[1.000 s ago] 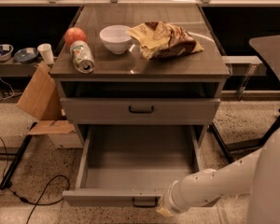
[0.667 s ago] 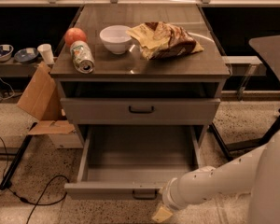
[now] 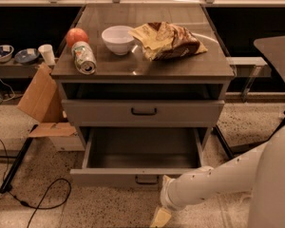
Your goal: Close middle drawer
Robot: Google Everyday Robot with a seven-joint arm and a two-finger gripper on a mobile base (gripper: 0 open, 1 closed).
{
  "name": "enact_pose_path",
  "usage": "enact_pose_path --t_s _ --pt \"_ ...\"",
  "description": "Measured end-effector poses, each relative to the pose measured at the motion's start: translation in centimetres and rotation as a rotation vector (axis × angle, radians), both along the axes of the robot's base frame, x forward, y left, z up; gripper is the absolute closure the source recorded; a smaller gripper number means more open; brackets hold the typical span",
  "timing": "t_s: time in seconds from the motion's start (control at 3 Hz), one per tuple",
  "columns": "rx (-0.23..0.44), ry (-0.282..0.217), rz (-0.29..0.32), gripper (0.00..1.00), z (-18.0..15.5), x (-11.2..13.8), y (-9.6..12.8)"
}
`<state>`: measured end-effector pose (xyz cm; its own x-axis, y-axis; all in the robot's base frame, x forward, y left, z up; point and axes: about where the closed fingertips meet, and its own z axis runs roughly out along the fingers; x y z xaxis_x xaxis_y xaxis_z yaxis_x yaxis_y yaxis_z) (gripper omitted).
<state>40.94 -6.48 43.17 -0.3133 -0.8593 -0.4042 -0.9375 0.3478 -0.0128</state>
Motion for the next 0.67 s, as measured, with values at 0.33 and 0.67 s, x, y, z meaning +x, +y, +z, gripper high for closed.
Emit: enact_pose_path --t_s 0.33,0.67 --pt "0.018 0.001 0.002 0.01 0.08 0.20 0.60" --pt "0.024 -0.003 -0.013 0.24 0.35 0.38 0.18"
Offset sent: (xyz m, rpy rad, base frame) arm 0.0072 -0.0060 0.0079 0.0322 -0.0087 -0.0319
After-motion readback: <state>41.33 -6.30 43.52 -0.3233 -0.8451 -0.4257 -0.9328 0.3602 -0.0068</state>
